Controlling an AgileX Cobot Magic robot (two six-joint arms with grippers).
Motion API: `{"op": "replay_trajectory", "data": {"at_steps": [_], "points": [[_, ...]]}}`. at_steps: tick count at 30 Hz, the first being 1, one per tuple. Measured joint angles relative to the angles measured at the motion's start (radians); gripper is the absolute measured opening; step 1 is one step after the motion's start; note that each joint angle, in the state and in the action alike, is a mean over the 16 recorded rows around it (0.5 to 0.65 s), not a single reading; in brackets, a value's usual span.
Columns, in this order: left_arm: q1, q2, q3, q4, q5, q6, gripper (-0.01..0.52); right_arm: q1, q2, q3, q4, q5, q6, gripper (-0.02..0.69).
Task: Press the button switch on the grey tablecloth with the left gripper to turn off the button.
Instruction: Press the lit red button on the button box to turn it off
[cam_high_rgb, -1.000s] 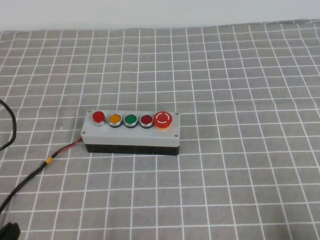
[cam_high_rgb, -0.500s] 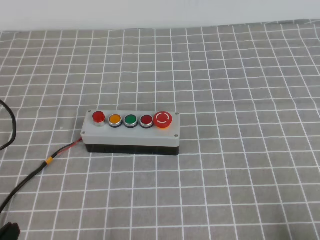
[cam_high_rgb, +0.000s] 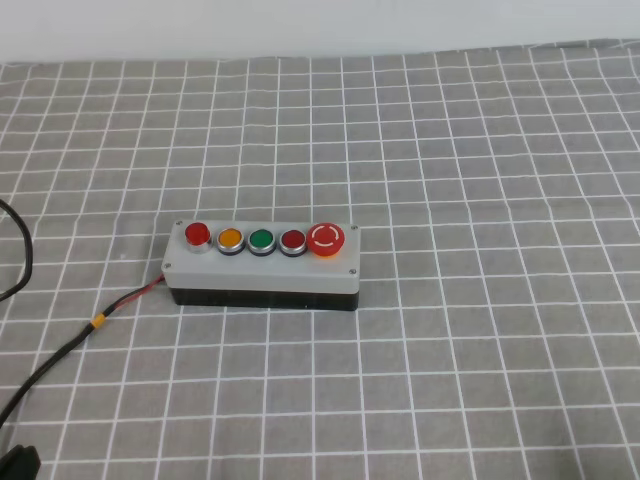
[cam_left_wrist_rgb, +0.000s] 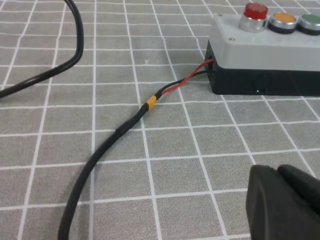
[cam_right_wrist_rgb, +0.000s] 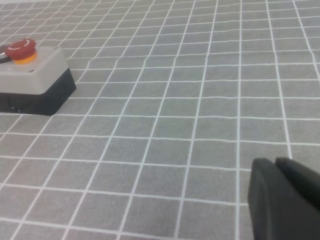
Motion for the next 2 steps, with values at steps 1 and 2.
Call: {"op": "replay_trajectory", "data": {"at_steps": [1, 2], "points": [[0.000, 0.000, 0.000, 0.000, 0.000, 0.000, -0.003, 0.000, 0.000, 0.000, 0.000, 0.000, 0.000, -0.016], [0.000, 0.000, 0.000, 0.000, 0.000, 0.000, -0.003, 0.000, 0.000, 0.000, 0.000, 0.000, 0.000, -0.016]]}}
